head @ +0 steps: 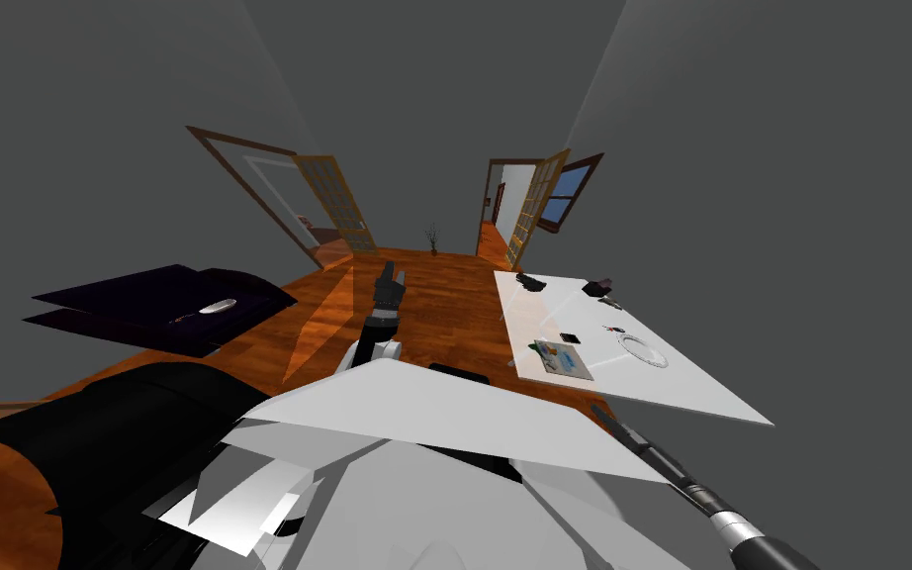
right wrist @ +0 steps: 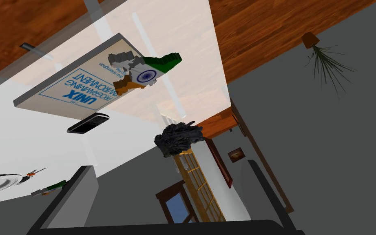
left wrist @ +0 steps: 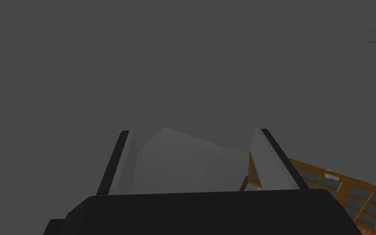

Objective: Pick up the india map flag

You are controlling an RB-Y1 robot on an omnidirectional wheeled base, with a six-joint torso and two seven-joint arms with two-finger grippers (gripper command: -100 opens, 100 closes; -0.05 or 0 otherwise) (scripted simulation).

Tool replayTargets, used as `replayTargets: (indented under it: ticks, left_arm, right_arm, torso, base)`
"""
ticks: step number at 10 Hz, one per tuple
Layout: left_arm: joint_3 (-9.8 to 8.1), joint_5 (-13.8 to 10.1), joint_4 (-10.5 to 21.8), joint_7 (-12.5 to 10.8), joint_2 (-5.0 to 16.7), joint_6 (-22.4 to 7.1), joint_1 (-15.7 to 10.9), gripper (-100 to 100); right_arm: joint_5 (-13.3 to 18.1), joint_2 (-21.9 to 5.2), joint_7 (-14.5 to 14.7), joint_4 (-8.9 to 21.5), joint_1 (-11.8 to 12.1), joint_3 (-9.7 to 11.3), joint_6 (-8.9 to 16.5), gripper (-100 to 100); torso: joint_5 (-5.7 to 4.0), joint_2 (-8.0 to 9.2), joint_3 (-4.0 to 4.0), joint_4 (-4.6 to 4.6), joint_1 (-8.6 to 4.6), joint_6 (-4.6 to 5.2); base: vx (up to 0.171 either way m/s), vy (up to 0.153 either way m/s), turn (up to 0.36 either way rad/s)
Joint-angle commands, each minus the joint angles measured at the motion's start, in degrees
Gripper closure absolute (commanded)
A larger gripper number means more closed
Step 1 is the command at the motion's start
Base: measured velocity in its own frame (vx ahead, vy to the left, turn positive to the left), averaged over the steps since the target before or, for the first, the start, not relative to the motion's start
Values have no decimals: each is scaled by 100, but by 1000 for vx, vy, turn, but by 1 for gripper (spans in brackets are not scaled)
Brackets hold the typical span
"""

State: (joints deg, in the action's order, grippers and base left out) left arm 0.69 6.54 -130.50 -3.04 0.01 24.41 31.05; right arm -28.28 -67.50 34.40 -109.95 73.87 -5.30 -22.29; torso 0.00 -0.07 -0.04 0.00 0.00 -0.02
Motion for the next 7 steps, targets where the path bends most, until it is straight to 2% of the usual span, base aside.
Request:
replayTargets:
  ticks: [1,2,3,5,6,7]
  left_arm:
    - [0,0,0,0,0,0,0,0]
    - [-1,0,0,0,0,0,1,0]
    - [-1,0,0,0,0,0,1,0]
    - [-1,0,0,0,0,0,1,0]
    - [-1,0,0,0,0,0,1,0]
    - [0,0,0,0,0,0,0,0]
  right_arm:
    - [-116,-286,136,135,169,-34,-15,-100]
    - [-116,-429,136,135,169,-34,-15,-100]
    - [-377,-616,383,364,430,-140,7,-100]
    - [-377,-908,383,364,483,-140,7,-100]
    - [-637,-1082,629,597,722,-249,29,-100]
    - [-637,-1274,629,597,800,-249,29,-100]
  torso:
    - [0,0,0,0,0,0]
    - [-1,0,0,0,-1,4]
    - [-1,1,1,1,-1,5]
    - [-1,-2,-1,0,-3,7]
    - [-1,1,1,1,-1,7]
    - [-1,-2,-1,0,-1,-1]
  base:
    - [8,0,120]
    - [0,0,0]
    - [10,7,285]
    - [9,-5,17]
    - [9,6,232]
    - [10,-4,127]
